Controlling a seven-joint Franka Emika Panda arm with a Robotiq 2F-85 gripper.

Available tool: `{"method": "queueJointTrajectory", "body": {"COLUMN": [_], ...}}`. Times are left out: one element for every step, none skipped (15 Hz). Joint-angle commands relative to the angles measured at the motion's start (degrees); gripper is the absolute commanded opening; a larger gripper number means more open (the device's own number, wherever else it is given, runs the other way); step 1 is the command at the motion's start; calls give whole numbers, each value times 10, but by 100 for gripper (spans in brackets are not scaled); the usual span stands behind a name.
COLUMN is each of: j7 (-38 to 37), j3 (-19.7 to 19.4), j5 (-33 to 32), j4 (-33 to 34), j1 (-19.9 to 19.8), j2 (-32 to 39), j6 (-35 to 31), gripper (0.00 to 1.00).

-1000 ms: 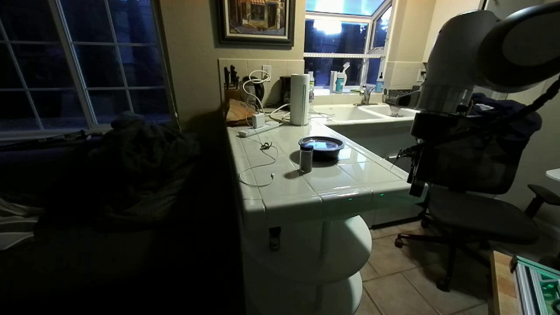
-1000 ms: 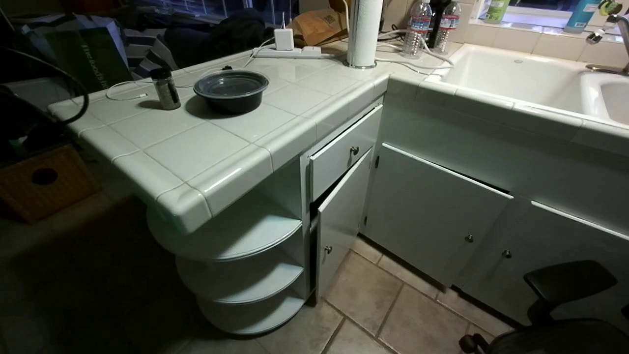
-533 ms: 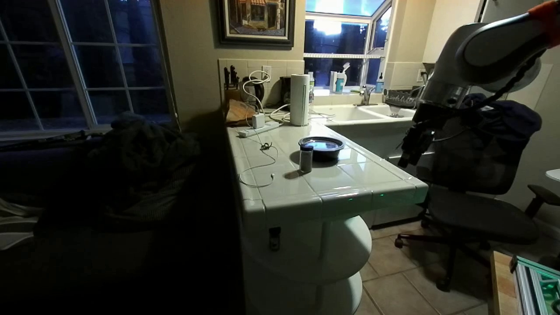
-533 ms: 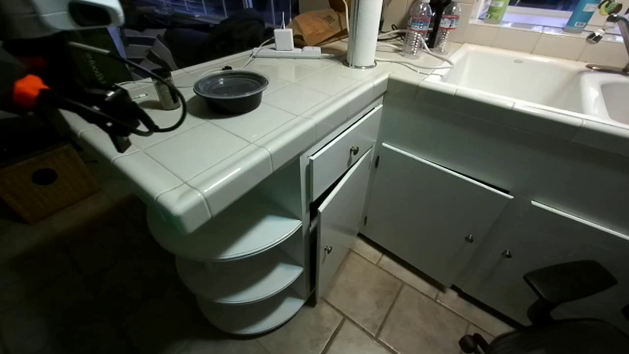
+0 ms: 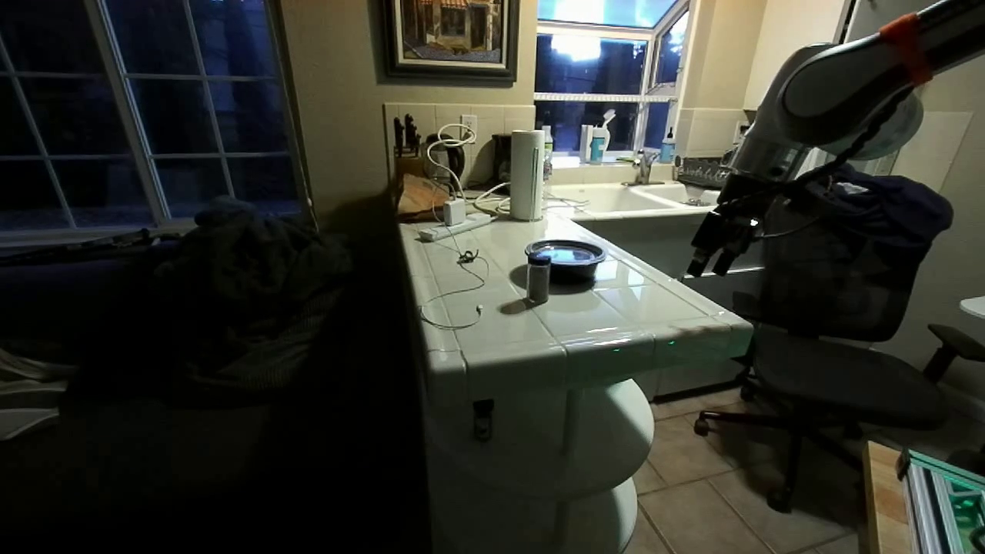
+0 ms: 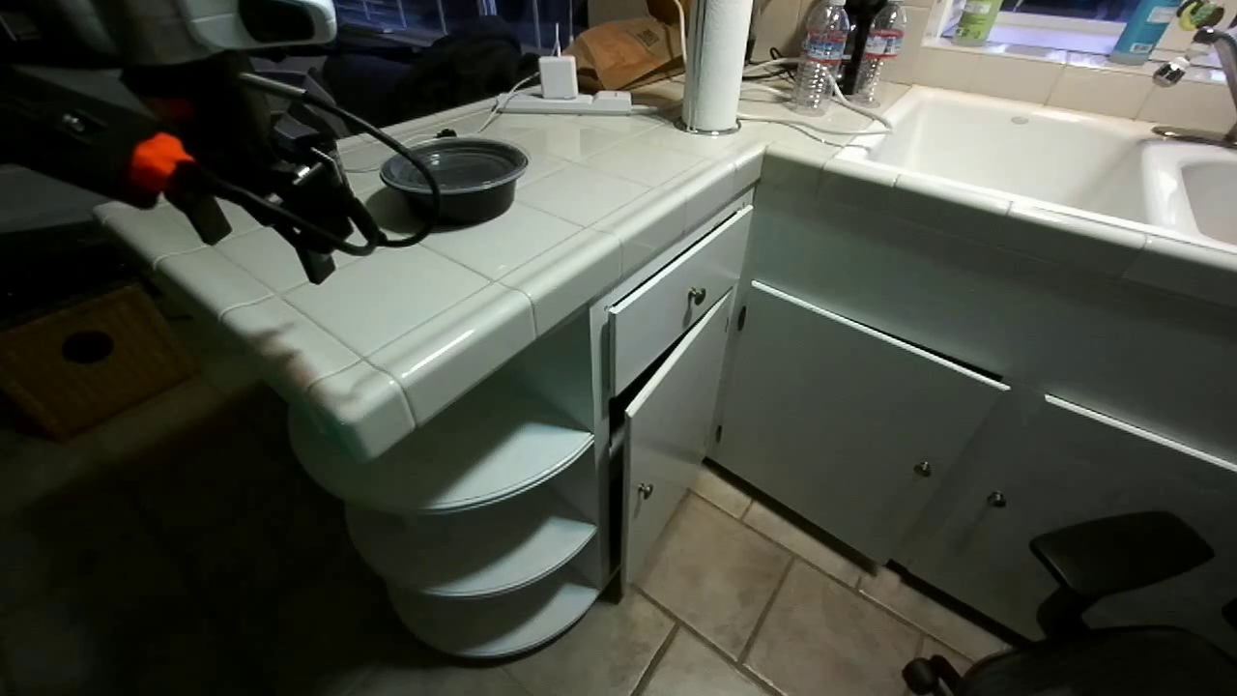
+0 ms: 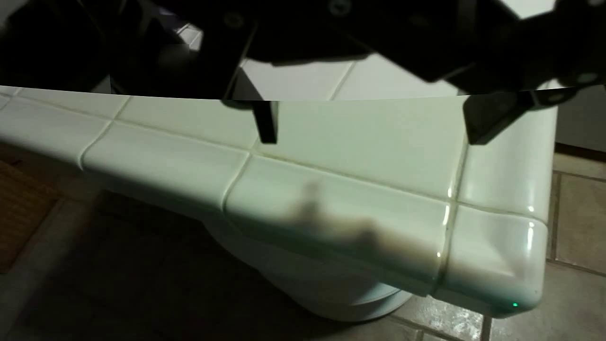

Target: Remove the clear lid from the black lunchbox and put it on the counter

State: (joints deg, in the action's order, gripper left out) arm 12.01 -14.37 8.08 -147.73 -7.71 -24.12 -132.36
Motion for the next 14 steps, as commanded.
{"method": "queueJointTrajectory", "body": {"j7": [-10, -20, -23, -21, -23, -21, -17, -11, -11, -8, -12, -15, -25, -30], "j3": [0, -3, -12, -21, -30, -39, -47, -55, -58, -60, -58, -56, -52, -49], "j5": [5, 4, 10, 18, 24, 32, 40, 55, 62, 73, 78, 84, 84, 87], "j4": [15, 31, 53, 67, 89, 109, 128, 150, 168, 191, 212, 234, 259, 282], "j1": [-5, -10, -14, -17, -22, -26, -30, -31, -35, -38, -42, -47, -52, -56], "j2": [18, 37, 58, 71, 92, 112, 132, 155, 175, 198, 218, 238, 258, 278], "j6": [-1, -8, -3, -10, -6, -4, -3, 2, -2, 1, 4, 9, 13, 15], "gripper": [100, 100, 100, 100, 100, 100, 100, 100, 100, 100, 100, 100, 100, 100]}}
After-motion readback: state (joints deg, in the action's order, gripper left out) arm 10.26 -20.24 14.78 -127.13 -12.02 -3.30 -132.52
